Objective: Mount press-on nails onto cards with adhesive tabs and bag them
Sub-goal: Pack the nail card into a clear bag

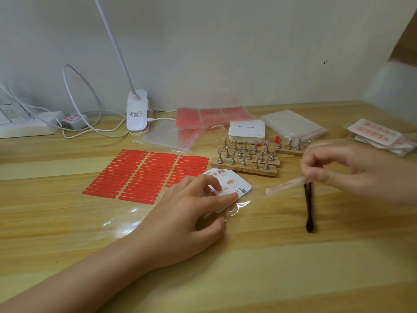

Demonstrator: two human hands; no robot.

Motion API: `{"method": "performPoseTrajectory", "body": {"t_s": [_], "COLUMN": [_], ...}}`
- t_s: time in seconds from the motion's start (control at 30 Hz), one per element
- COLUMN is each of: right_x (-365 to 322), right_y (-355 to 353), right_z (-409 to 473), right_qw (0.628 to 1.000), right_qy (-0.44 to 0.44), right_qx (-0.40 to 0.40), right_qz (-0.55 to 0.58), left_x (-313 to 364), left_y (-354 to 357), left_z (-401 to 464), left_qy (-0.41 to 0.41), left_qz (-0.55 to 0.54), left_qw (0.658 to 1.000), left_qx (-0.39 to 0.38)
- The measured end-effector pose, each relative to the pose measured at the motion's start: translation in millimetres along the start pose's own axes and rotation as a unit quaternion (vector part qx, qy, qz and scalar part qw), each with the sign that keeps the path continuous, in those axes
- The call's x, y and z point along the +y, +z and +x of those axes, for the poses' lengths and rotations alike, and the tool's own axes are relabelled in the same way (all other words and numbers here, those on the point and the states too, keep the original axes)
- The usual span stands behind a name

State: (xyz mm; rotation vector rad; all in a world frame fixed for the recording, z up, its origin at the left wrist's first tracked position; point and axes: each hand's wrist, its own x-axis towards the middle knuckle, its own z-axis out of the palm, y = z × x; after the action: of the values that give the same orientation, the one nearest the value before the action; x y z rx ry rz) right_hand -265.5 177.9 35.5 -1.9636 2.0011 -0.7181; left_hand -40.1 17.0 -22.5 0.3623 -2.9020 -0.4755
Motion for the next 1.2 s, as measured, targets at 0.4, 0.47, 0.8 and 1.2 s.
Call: {"method": "performPoseTrajectory", "body": {"t_s": [0.4, 0.47, 0.8, 1.2], "right_x": [17.2, 22.7, 33.9, 44.5], "right_y": [-2.5, -4.2, -16.6, -7.4], "right_z": [3.8, 4.9, -3.8, -5.1], "right_qw": [0.985, 0.974, 0.941, 0.945], "right_qy": [0.073, 0.081, 0.131, 0.239], "right_qx": [0.158, 0.213, 0.312, 0.214], "right_qz": [0.009, -0.001, 0.008, -0.058], "left_x": [1.7, 1.9, 4.5, -0.4], "left_y": [-1.2, -1.1, -2.9, -11.0], "left_z": [-3.9, -4.5, -6.7, -11.2], "left_qy": [0.008, 0.011, 0.030, 0.095], "left_qz": [-0.001, -0.002, -0.012, -0.057], "left_qw": [1.000, 1.000, 0.998, 0.989], "left_qx": [0.023, 0.029, 0.058, 0.097]}}
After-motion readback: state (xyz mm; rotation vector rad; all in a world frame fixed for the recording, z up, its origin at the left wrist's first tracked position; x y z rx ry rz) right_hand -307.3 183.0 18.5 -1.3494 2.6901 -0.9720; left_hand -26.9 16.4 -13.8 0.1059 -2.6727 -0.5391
